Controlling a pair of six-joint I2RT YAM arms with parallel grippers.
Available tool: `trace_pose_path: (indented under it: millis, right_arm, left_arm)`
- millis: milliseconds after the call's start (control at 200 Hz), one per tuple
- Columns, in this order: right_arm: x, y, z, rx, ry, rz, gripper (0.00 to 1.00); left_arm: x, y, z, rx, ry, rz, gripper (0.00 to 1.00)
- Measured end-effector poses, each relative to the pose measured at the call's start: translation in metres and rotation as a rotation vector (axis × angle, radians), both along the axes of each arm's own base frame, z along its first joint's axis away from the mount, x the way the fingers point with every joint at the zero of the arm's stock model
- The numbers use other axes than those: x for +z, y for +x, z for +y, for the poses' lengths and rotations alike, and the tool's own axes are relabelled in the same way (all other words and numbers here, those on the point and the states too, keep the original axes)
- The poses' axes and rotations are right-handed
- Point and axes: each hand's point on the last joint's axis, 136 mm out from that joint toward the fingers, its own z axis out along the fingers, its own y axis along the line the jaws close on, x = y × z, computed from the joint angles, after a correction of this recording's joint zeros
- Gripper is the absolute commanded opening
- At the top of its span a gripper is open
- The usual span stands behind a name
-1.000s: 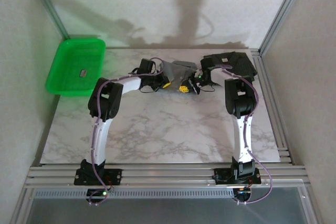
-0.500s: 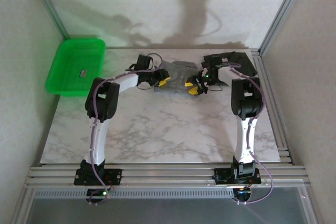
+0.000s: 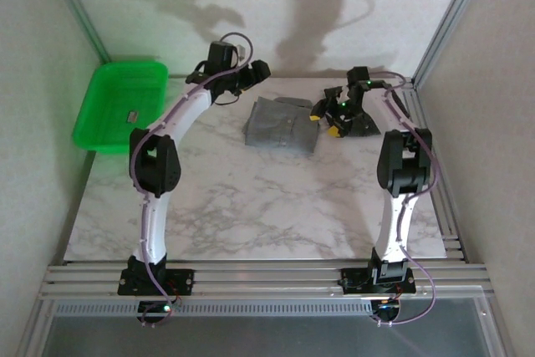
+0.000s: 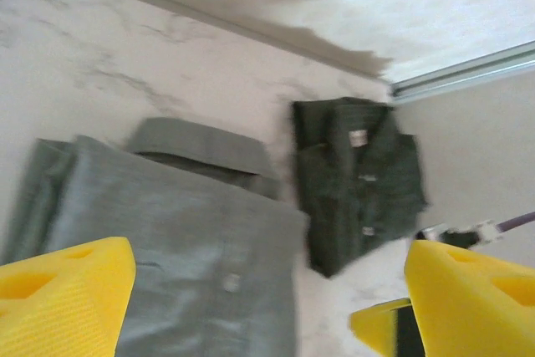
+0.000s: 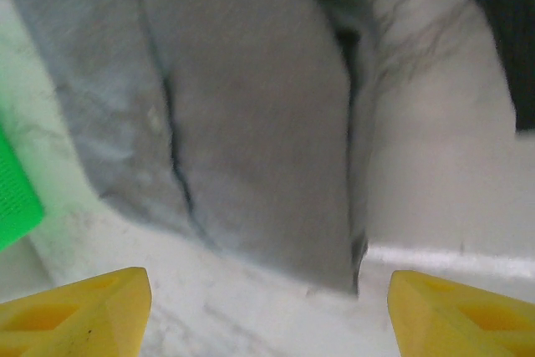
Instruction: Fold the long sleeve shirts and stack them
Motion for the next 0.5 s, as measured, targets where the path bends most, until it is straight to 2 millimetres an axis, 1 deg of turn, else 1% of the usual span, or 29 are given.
trace_pose_path:
  millis: [25, 75, 130, 190, 255, 310, 350, 420, 500]
  right_arm:
    - [-0.007, 0.005, 0.000, 0.001, -0.010, 0.005, 0.76]
    - [-0.022, 0.014, 0.001, 0.003, -0.025, 0.011, 0.75]
    - [-0.031, 0.021, 0.003, 0.006, -0.035, 0.012, 0.75]
    - [-0.035, 0.025, 0.006, 0.012, -0.036, 0.010, 0.76]
    - [-0.033, 0.027, 0.010, 0.020, -0.034, 0.001, 0.76]
    - [-0.029, 0.028, 0.015, 0.030, -0.031, -0.011, 0.76]
    - [-0.028, 0.027, 0.019, 0.038, -0.028, -0.017, 0.76]
    - [-0.028, 0.025, 0.025, 0.050, -0.027, -0.016, 0.76]
    - [-0.030, 0.021, 0.031, 0.062, -0.024, -0.010, 0.76]
  left_arm:
    - [-0.010, 0.004, 0.002, 0.005, 0.026, 0.006, 0.84]
    - [-0.036, 0.010, 0.006, 0.009, 0.086, 0.029, 0.84]
    - [-0.064, 0.015, 0.010, 0.013, 0.147, 0.056, 0.84]
    - [-0.094, 0.018, 0.017, 0.016, 0.214, 0.088, 0.84]
    - [-0.119, 0.017, 0.024, 0.015, 0.272, 0.121, 0.85]
    - [-0.131, 0.017, 0.027, 0.012, 0.294, 0.138, 0.85]
    - [-0.135, 0.017, 0.027, 0.009, 0.298, 0.143, 0.85]
    - [-0.134, 0.025, 0.025, 0.012, 0.294, 0.128, 0.85]
    - [-0.128, 0.038, 0.022, 0.020, 0.286, 0.097, 0.84]
